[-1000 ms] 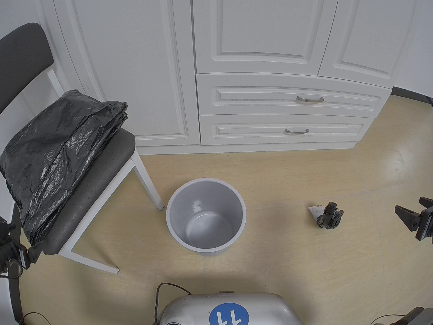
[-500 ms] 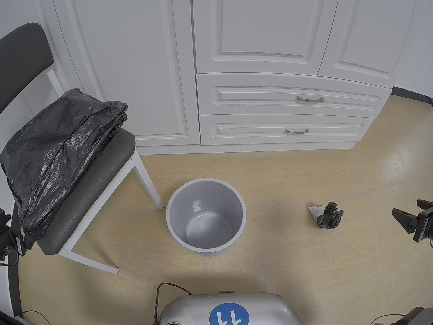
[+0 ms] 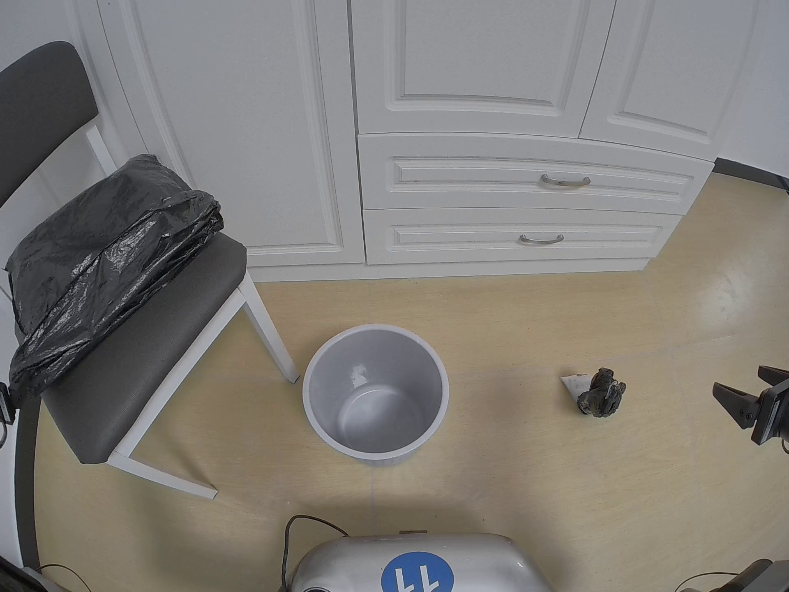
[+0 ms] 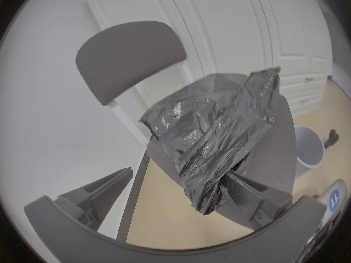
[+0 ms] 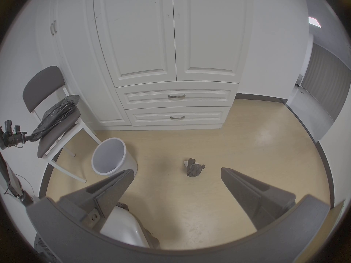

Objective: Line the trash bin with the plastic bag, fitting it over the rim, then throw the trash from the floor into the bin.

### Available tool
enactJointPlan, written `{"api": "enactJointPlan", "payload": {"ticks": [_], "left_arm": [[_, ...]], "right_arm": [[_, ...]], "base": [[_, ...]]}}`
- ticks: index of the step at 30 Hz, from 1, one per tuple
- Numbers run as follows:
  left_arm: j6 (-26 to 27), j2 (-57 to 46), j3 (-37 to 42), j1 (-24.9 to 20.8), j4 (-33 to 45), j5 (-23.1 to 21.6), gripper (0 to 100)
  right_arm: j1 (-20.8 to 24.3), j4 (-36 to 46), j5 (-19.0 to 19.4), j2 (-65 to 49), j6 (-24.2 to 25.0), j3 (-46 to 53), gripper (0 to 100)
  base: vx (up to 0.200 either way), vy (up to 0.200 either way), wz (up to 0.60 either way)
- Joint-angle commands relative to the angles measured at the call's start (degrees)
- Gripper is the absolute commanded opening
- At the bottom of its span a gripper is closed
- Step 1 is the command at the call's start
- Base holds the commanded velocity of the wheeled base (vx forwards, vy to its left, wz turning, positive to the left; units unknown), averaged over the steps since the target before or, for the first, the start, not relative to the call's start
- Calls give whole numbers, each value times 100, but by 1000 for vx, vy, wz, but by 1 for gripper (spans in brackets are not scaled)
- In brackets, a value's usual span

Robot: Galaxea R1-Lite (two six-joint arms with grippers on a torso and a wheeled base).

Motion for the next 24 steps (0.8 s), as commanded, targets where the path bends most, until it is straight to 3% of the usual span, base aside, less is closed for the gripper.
{"api": "enactJointPlan", "payload": {"ticks": [1,24], "left_arm": [[-339,99,8,50,-286,-36,100],[-357,1285,183,-618,-602,-89,100]], "right_arm": [[105,-15,6,-35,-4,19,100],[149,-67,24,-88,-118,115,100]], "base": [[0,0,0],[0,0,0]]}}
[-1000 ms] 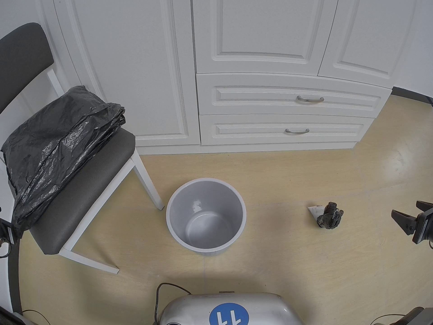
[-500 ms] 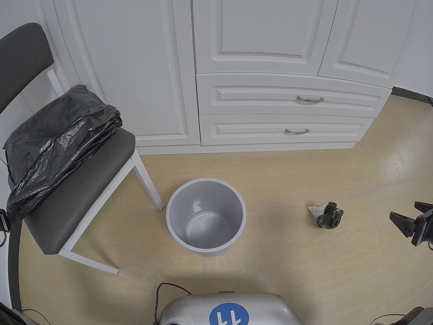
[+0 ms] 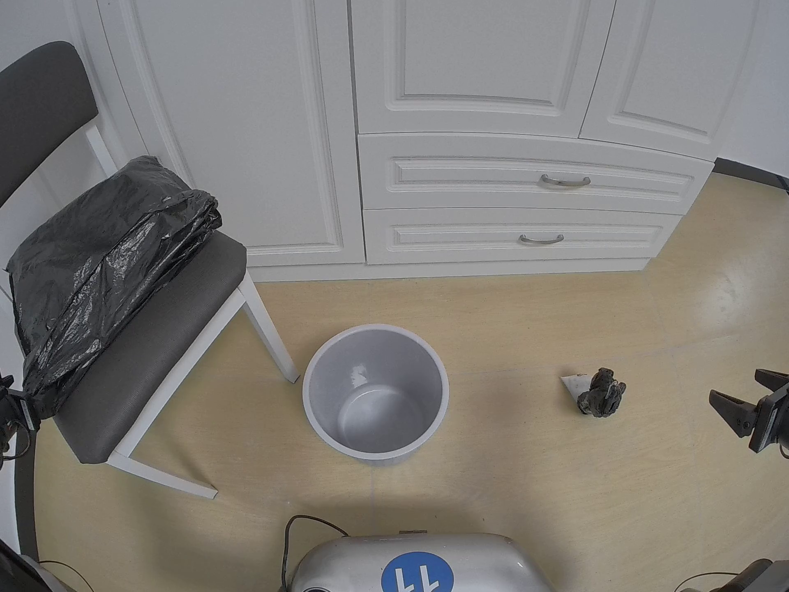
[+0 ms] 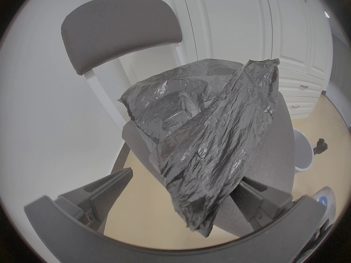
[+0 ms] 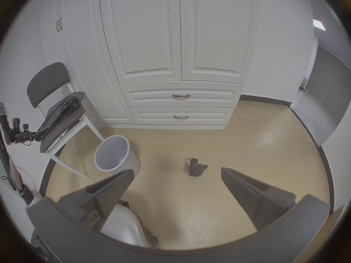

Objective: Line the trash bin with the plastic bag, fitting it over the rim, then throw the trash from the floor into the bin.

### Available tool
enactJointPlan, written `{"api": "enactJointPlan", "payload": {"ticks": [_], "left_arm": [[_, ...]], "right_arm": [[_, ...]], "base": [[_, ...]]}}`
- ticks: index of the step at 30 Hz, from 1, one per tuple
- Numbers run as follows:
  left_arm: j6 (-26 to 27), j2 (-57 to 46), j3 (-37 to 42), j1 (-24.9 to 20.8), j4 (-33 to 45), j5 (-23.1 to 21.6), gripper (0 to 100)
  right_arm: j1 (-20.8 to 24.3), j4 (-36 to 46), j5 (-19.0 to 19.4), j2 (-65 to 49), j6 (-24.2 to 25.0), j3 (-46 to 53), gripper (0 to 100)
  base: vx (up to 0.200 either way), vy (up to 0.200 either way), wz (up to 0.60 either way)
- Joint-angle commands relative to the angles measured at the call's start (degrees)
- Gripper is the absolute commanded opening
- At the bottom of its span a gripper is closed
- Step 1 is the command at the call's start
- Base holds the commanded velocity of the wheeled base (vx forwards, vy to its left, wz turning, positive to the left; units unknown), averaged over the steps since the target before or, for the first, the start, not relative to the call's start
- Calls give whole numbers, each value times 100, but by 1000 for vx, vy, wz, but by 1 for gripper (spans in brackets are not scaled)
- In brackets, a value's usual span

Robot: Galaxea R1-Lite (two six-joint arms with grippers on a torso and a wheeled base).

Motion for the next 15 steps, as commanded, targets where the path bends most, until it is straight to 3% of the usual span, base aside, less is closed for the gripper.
{"api": "enactJointPlan", "payload": {"ticks": [1,13,15], "left_arm": [[-32,330,109,-142,-376,-58,100],[-664,1438,540,-133,-3329,-14,100],[-621,1490,540,-133,-3364,-14,100]], "right_arm": [[1,-116,3,-20,-1,48,100],[1,-634,12,-2,-124,294,100],[1,-634,12,-2,-124,303,100]], "base": [[0,0,0],[0,0,0],[0,0,0]]}}
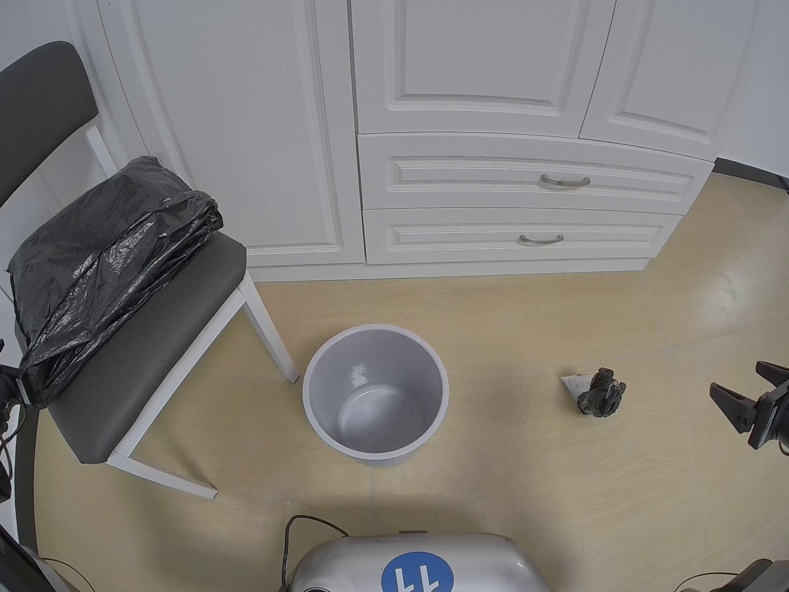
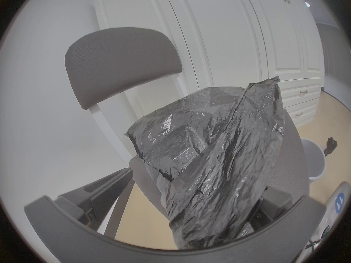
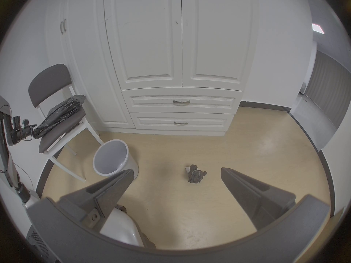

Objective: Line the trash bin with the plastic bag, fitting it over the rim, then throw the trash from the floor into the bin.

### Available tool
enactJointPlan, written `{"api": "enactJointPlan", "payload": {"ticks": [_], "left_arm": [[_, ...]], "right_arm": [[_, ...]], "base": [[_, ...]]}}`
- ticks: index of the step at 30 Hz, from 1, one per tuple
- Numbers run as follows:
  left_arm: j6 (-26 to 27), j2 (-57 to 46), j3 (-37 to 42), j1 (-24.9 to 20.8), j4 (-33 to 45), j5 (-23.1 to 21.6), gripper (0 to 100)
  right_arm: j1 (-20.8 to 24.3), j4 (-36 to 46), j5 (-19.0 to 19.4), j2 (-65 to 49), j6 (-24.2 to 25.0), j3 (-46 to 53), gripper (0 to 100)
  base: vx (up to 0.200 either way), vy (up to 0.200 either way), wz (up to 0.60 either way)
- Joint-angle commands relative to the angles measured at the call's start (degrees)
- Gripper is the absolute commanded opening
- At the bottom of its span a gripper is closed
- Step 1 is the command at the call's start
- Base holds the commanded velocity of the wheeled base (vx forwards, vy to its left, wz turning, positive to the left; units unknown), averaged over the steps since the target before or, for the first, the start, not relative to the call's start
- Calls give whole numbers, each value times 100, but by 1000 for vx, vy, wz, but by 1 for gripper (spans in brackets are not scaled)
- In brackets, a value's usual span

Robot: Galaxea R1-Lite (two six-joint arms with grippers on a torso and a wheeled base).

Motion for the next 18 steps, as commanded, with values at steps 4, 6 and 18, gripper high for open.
{"api": "enactJointPlan", "payload": {"ticks": [4,6,18], "left_arm": [[-83,422,217,36,-364,30,100],[-83,299,235,53,-355,39,100],[146,132,358,440,-347,241,0]], "right_arm": [[2,-71,6,-9,-33,74,100],[2,-71,6,-9,-33,74,100],[2,-36,6,-61,-77,82,100]], "base": [[0,0,0],[0,0,0],[0,0,0]]}}
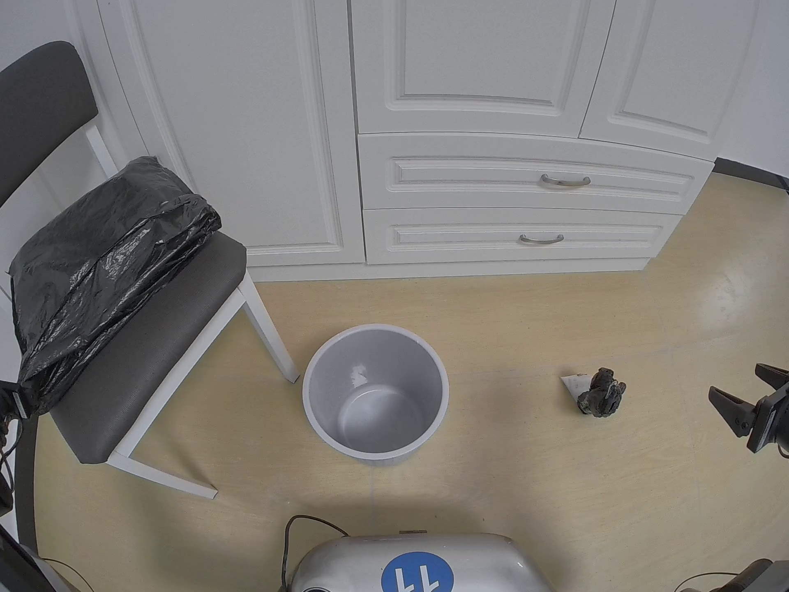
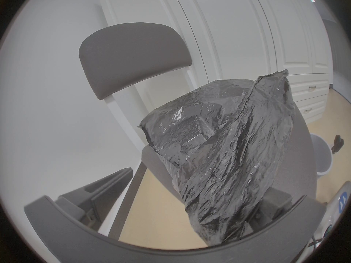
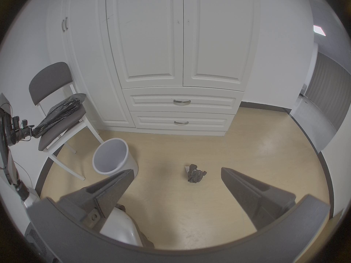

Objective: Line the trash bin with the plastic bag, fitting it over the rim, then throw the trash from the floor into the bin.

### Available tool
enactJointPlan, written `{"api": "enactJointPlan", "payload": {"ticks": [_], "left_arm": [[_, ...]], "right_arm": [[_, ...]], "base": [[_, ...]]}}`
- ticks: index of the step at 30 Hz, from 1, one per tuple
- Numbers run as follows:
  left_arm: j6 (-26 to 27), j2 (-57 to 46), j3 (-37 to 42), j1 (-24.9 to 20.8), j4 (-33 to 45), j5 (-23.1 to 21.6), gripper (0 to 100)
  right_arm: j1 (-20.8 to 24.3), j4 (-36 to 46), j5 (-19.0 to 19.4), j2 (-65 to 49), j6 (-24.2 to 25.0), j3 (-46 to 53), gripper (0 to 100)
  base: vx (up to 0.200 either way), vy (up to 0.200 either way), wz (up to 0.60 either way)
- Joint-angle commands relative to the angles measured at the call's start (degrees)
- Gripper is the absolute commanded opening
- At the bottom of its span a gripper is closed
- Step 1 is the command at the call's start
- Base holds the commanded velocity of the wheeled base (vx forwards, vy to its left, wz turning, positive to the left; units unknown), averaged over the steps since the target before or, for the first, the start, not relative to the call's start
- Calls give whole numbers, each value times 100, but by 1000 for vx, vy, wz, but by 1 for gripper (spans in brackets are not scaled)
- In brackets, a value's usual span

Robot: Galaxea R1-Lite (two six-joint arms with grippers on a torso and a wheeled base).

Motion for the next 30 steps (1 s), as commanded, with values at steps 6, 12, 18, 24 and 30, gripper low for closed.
{"api": "enactJointPlan", "payload": {"ticks": [6,12,18,24,30], "left_arm": [[130,-98,-40,239,-8,17,0],[139,-186,-23,221,-8,17,0],[148,-265,-40,177,-26,-97,0],[95,-406,4,169,-17,-695,0],[-678,-1179,179,-754,-17,-668,0]], "right_arm": [[13,34,4,-99,-6,1,100],[13,43,4,-99,-6,1,100],[13,-19,4,-99,-199,53,100],[13,-27,12,-161,-401,62,100],[198,-10,21,-108,-331,-52,100]], "base": [[0,0,0],[0,0,0],[0,0,0],[0,0,0],[0,0,0]]}}
